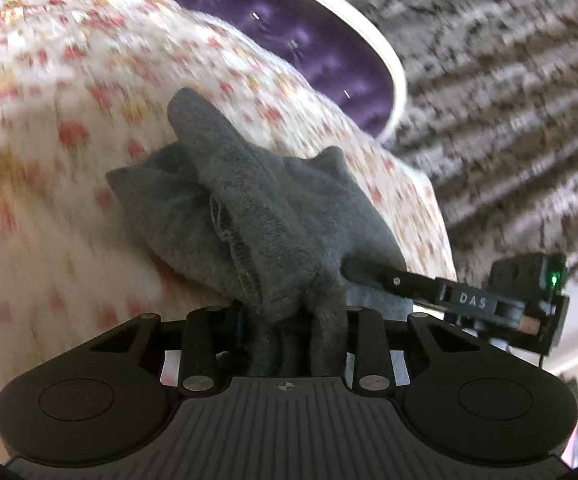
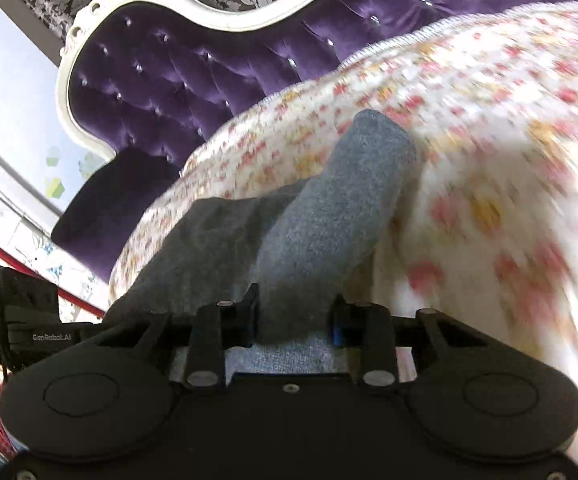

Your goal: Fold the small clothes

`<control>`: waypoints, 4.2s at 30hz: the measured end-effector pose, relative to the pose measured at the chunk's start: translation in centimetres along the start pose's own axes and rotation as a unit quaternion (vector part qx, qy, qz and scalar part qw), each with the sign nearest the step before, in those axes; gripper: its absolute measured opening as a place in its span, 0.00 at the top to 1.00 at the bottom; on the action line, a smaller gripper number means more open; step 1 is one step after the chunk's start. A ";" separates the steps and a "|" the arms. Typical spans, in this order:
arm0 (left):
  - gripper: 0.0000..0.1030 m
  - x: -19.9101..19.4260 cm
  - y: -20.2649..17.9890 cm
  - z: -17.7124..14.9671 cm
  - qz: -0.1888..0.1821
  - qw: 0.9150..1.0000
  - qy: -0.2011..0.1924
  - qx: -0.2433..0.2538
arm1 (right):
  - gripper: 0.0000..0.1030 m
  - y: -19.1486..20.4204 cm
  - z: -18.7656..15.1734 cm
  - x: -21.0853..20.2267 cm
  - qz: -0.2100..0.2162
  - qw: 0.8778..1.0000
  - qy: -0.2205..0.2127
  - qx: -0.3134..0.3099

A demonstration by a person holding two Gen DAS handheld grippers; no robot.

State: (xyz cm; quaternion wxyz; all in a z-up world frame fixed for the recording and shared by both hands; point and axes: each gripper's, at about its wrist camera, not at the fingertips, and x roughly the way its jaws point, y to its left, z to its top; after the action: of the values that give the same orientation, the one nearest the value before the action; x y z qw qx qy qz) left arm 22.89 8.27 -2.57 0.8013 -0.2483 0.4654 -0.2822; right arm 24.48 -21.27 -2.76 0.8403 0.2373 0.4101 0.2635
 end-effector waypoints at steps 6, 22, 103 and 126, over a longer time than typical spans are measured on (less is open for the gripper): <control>0.69 -2.0 -1.2 -6.0 -0.011 1.000 0.006 0.002 | 0.57 0.5 -5.8 -5.1 0.000 1.000 -0.002 0.018; 0.58 -7.5 -5.5 -12.5 0.169 0.965 -0.143 0.138 | 0.39 4.2 -12.8 -11.3 -0.115 0.979 -0.133 -0.108; 0.01 -7.2 -16.5 -21.3 0.339 0.915 -0.136 0.172 | 0.01 13.8 -22.3 -16.7 -0.255 0.947 -0.142 -0.130; 0.01 -7.4 -14.9 -21.5 0.351 0.917 -0.126 0.145 | 0.01 12.1 -22.1 -16.2 -0.254 0.957 -0.117 -0.072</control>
State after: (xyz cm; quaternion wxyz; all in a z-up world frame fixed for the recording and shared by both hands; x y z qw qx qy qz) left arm -2.44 -0.29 2.27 0.9281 0.0165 0.3718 -0.0141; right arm -5.02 -18.51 1.62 0.9365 0.0932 0.3355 0.0409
